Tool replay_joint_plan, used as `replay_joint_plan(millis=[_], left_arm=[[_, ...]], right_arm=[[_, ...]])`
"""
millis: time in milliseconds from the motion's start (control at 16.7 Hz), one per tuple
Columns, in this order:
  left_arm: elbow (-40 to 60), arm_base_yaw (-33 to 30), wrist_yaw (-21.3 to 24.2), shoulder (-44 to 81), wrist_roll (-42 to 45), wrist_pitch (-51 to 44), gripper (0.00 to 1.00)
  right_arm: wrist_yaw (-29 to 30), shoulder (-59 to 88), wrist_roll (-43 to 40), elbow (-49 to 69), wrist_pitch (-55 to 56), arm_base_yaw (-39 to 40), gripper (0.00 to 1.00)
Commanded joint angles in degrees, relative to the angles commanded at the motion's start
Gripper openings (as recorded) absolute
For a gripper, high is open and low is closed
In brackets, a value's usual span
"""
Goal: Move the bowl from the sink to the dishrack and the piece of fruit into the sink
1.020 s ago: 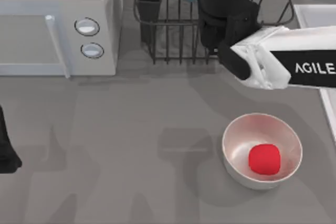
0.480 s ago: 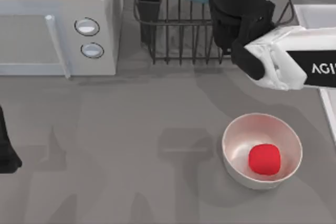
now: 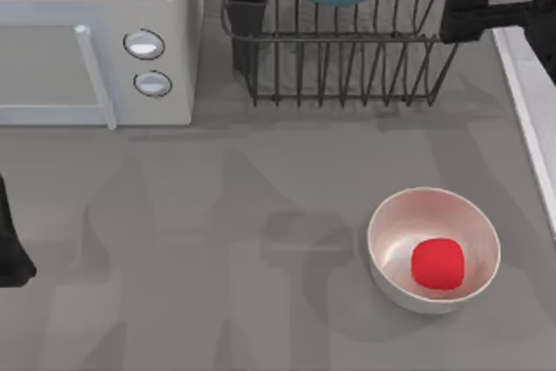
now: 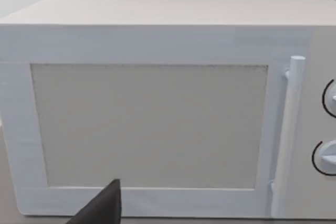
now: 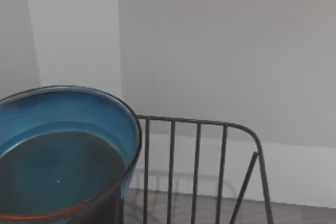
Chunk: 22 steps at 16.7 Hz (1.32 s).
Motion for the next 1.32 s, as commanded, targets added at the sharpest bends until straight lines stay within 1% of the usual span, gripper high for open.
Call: replay_joint_plan(millis=[180, 360, 540, 660, 900, 1320], left_arm=[[0.0, 0.0, 0.0, 0.0, 0.0, 0.0, 1.0], [0.0, 0.0, 0.0, 0.0, 0.0, 0.0, 1.0], [0.0, 0.0, 0.0, 0.0, 0.0, 0.0, 1.0], [0.0, 0.0, 0.0, 0.0, 0.0, 0.0, 1.0], [0.0, 0.0, 0.0, 0.0, 0.0, 0.0, 1.0], [0.0, 0.0, 0.0, 0.0, 0.0, 0.0, 1.0]], right_arm=[[-6.7, -20.8, 0.5, -13.8, -7.1, -5.7, 1.0], [-11.9, -41.2, 0.7, -26.4, -14.7, -11.4, 1.0], [-15.1, -58.2, 0.4, -35.8, -21.4, -16.5, 1.0], [-16.3, -66.7, -0.1, -39.9, -24.9, -19.3, 1.0], [-17.1, -76.4, -1.2, -43.5, -29.1, -22.8, 1.0], [-17.0, -77.6, -1.4, -43.8, -29.5, -23.3, 1.0]])
